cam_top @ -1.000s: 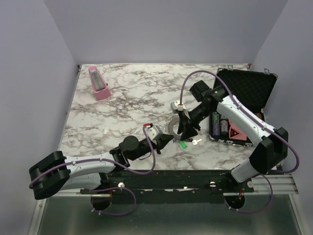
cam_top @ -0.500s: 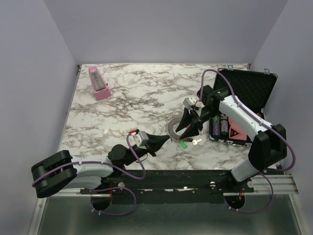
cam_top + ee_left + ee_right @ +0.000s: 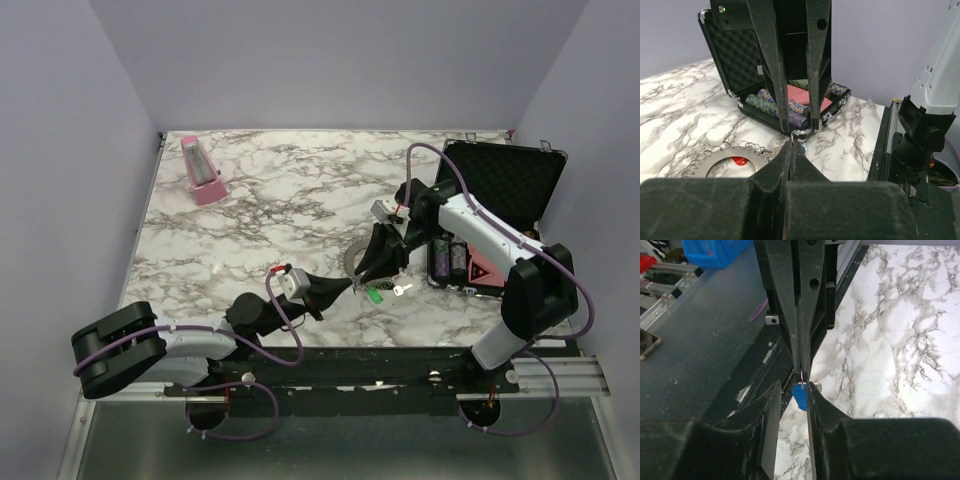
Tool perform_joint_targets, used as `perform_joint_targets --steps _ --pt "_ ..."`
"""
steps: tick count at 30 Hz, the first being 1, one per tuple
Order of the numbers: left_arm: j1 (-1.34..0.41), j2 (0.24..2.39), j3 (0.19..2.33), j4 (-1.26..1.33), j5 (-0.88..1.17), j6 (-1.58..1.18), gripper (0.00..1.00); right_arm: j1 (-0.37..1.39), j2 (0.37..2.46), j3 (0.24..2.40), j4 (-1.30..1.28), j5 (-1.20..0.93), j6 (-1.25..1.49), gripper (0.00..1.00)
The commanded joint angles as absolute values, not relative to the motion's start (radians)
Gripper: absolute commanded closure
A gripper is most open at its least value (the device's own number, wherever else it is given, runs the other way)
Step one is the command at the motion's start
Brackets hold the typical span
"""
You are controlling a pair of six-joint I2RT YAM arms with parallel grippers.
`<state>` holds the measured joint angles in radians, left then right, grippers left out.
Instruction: Put the keys on the keyring
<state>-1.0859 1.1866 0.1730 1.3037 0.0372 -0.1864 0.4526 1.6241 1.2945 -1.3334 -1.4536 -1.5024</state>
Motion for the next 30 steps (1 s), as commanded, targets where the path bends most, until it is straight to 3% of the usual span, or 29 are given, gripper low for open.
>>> perform_joint_targets --steps 1,11,22,30 --pt "-1.085 1.195 0.193 1.523 0.063 -0.175 1.00 0.476 1.635 1.296 -1.376 -1.494 -1.488 0.68" --pt "-1.085 1.187 0.193 1.523 0.066 -0.173 1.00 0.485 1.628 1.270 -1.305 -1.470 -1.414 0.76" --pt "-1.083 1.183 0.198 1.513 0.071 -0.173 1.00 0.492 1.614 1.258 -1.253 -1.456 -1.358 0.76" --pt "-1.083 1.184 0.196 1.514 0.069 -0.175 1.00 0.503 1.606 1.253 -1.230 -1.444 -1.328 0.88"
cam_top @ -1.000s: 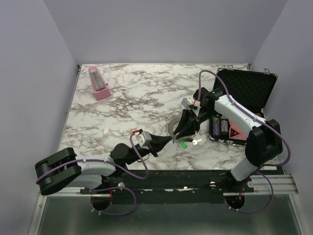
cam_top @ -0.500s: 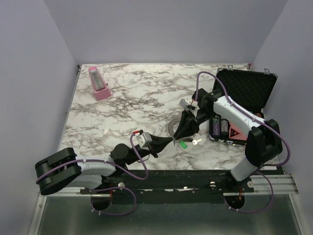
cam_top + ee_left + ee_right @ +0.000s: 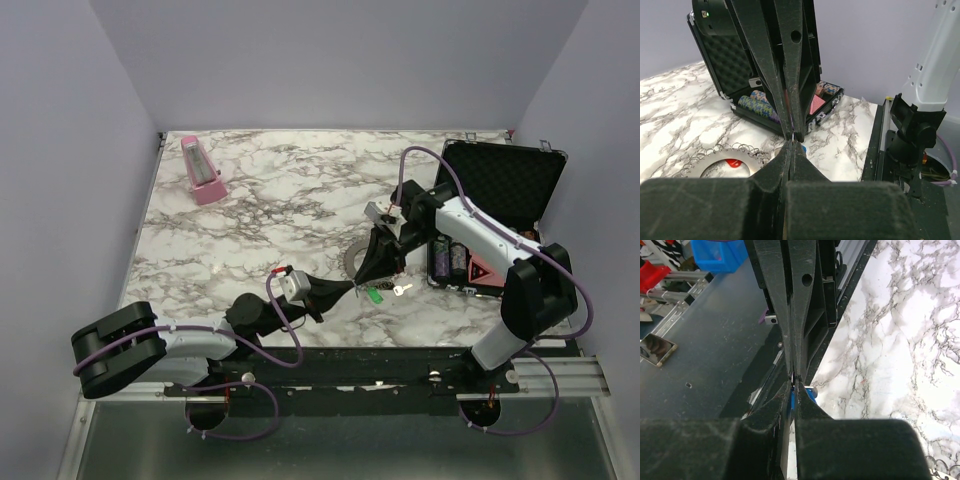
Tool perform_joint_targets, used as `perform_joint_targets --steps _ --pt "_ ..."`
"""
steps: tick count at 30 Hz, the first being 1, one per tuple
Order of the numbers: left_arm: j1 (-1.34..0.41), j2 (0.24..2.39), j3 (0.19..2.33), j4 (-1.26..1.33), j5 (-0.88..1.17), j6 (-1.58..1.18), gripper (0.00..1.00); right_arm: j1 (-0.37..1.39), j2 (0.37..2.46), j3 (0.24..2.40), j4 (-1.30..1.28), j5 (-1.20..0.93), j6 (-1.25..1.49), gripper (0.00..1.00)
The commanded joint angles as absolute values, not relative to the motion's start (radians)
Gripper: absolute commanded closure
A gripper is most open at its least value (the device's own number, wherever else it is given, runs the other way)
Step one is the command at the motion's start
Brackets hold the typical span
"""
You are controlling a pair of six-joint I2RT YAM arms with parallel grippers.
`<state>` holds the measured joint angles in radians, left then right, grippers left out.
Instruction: Put the keys on the keyring
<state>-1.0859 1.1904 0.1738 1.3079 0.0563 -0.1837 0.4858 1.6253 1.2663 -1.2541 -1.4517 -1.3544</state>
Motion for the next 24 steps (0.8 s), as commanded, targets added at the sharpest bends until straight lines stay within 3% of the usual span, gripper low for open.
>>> perform_joint_targets --steps 1,6,7,8,9,11,14,18,24 --pt "-1.083 1.184 0.196 1.513 0.068 -0.175 1.00 0.506 1.605 1.253 -1.224 -1.439 -1.318 0.90" --pt "-1.085 1.177 0.196 1.488 0.060 -0.178 1.00 0.509 1.585 1.273 -1.180 -1.347 -1.211 0.99" --pt "-1.085 1.167 0.193 1.470 0.054 -0.181 0.95 0.509 1.583 1.288 -1.164 -1.318 -1.177 0.99" --pt "-1.083 1.151 0.189 1.451 0.042 -0.183 0.82 0.509 1.579 1.298 -1.158 -1.280 -1.152 0.99" --pt "-1.085 1.129 0.183 1.416 0.034 -0.187 0.60 0.509 1.574 1.308 -1.160 -1.241 -1.143 0.99" --pt "-1.085 1.053 0.169 1.309 0.011 -0.187 0.36 0.509 1.560 1.322 -1.154 -1.131 -1.114 0.99" --pt "-1.083 0.881 0.196 0.947 -0.021 -0.176 0.19 0.522 1.543 1.341 -1.176 -0.952 -1.112 0.99" --pt "-1.075 0.740 0.267 0.588 -0.028 -0.158 0.12 0.535 1.545 1.399 -1.230 -0.792 -1.104 0.99" --pt "-1.072 0.773 0.310 0.534 0.063 -0.155 0.08 0.594 1.589 1.492 -1.267 -0.660 -1.036 0.99"
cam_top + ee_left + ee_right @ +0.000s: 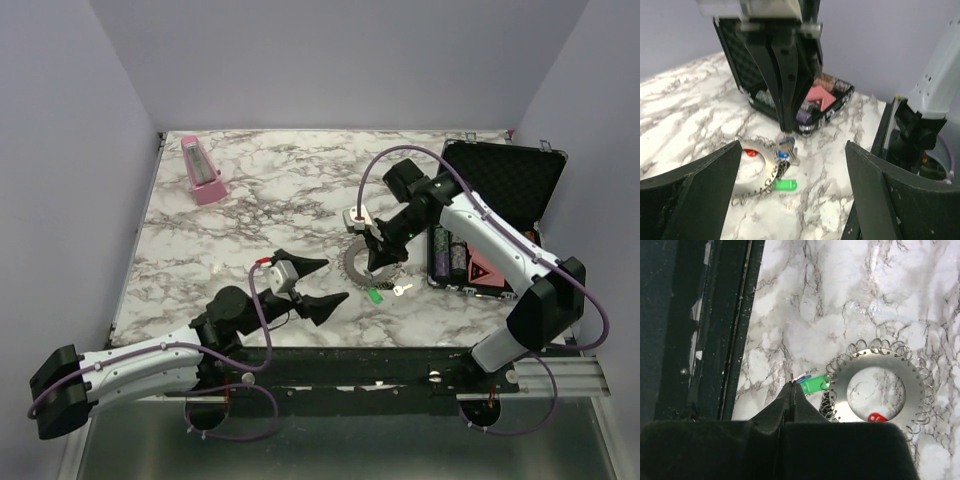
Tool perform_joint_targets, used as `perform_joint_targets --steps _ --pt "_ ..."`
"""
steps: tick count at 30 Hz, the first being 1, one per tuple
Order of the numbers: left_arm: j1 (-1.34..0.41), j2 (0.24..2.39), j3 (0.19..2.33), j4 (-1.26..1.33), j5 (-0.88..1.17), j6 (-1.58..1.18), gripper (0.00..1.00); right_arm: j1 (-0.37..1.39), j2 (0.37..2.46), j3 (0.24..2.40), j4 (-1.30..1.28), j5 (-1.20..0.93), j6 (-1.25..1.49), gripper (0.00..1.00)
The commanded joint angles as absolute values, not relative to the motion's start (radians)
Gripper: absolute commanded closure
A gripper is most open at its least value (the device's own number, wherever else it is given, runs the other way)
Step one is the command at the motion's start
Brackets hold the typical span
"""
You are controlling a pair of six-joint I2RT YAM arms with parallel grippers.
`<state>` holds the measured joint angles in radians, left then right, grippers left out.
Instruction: Put the keys on the keyring
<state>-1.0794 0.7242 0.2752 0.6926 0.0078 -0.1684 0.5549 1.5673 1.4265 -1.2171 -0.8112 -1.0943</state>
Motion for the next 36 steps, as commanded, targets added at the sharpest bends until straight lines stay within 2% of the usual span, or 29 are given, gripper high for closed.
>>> perform_joint_targets --steps 1,9,13,27,36 --pt "-1.071 0.799 0.317 0.555 0.077 -0.156 0.09 0.601 1.595 1.505 -1.270 -0.657 -1.026 0.99" --pt "-1.019 1.018 0.388 0.727 0.162 -0.170 0.37 0.630 1.611 1.537 -1.315 -0.676 -1.020 0.99" --pt "-0.979 1.075 0.414 0.762 0.225 -0.190 0.47 0.632 1.609 1.528 -1.318 -0.696 -1.025 0.99" --pt "-0.971 1.187 0.439 0.838 0.336 -0.199 0.58 0.632 1.620 1.542 -1.324 -0.768 -1.032 0.99" --pt "-0.969 1.216 0.452 0.827 0.338 -0.186 0.65 0.632 1.620 1.537 -1.325 -0.792 -1.031 0.99"
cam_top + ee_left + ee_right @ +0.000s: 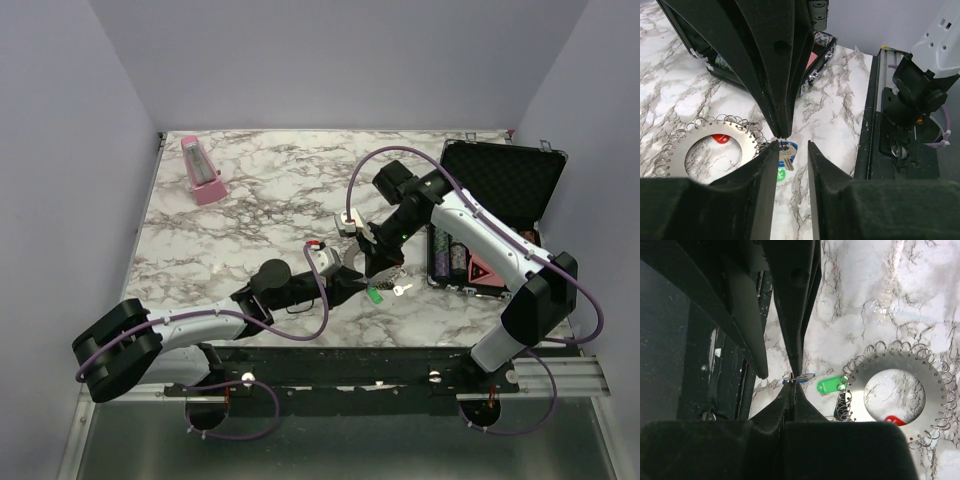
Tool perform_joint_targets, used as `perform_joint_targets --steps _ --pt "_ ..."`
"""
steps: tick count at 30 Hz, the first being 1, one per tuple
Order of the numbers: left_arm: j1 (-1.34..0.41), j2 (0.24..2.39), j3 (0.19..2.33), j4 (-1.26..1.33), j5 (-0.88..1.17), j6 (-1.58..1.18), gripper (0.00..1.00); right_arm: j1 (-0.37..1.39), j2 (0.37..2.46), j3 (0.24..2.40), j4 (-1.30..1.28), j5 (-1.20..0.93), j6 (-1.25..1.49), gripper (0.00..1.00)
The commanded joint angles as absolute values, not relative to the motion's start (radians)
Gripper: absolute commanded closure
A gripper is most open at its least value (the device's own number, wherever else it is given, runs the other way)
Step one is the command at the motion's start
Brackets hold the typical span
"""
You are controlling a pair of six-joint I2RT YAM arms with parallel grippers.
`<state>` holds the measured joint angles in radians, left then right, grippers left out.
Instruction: Put the keys on the keyring
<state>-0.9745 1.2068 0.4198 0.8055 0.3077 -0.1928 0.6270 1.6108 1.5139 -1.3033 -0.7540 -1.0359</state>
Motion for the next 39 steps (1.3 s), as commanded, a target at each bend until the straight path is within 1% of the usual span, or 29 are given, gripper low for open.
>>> perform_joint_targets --steps 1,2,4,9,28,33,36,39 --pt "-0.966 1.218 0.451 0.825 0.336 -0.186 0.66 0.630 1.620 1.536 -1.325 -0.793 -1.032 0.99" --pt "-0.968 1.219 0.451 0.824 0.337 -0.186 0.66 0.632 1.620 1.537 -1.327 -0.796 -1.032 0.99" --pt "-0.966 1.221 0.456 0.818 0.341 -0.183 0.73 0.630 1.620 1.536 -1.328 -0.798 -1.034 0.99" --pt "-0.966 1.224 0.463 0.799 0.350 -0.178 0.78 0.632 1.621 1.537 -1.331 -0.804 -1.035 0.99" --pt "-0.960 1.232 0.474 0.747 0.347 -0.181 0.79 0.630 1.620 1.539 -1.333 -0.816 -1.034 0.99" --pt "-0.959 1.235 0.483 0.739 0.356 -0.183 0.87 0.632 1.620 1.540 -1.333 -0.822 -1.034 0.99" --pt "-0.959 1.239 0.488 0.730 0.362 -0.183 1.00 0.632 1.620 1.539 -1.333 -0.825 -1.031 0.99" --pt "-0.957 1.236 0.486 0.726 0.359 -0.193 1.00 0.632 1.620 1.536 -1.332 -0.834 -1.029 0.99"
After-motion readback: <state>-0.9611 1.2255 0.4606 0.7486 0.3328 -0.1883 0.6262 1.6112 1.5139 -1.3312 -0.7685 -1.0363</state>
